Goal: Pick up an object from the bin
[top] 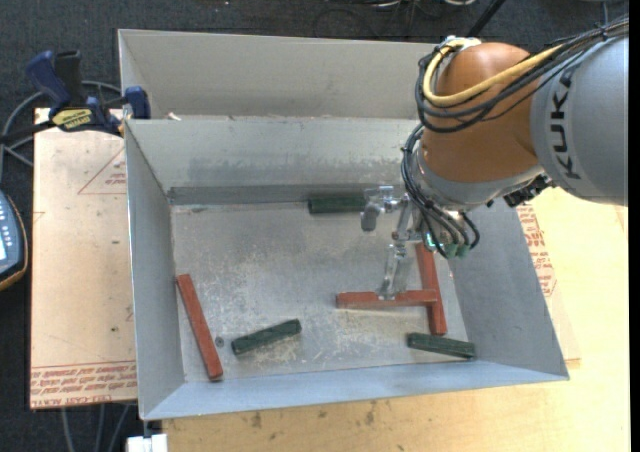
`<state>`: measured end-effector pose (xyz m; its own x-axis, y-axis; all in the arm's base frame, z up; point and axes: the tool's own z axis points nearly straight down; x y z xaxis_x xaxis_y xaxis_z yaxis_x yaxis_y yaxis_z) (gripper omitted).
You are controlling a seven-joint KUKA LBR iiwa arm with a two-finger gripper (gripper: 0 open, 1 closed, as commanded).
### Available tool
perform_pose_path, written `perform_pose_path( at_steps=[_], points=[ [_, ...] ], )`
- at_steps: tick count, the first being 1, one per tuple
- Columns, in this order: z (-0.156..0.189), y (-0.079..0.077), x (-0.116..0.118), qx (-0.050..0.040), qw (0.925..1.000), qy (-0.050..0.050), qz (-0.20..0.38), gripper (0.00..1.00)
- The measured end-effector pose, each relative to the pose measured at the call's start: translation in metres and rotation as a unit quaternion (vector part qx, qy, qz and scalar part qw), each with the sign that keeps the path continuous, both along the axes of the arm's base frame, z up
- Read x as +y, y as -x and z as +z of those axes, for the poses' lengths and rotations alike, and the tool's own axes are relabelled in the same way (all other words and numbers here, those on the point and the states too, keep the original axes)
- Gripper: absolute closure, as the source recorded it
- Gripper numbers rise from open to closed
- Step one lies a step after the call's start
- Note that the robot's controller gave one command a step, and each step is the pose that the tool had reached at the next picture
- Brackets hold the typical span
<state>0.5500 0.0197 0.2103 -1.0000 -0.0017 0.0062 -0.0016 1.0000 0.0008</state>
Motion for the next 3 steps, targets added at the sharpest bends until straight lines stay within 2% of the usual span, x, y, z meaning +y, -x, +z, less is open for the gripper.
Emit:
perform_pose_path(
  at_steps=[1, 2, 3],
  points=[
    [-0.122, 0.057, -0.042, 0.0012, 0.9999, 0.000, -0.012, 0.00],
    [-0.141, -0.009, -0.040, -0.0060, 0.9982, 0.000, 0.060, 0.00],
    [-0.140, -0.008, -0.040, -0.0043, 0.9983, 0.000, 0.059, 1.00]
  ],
)
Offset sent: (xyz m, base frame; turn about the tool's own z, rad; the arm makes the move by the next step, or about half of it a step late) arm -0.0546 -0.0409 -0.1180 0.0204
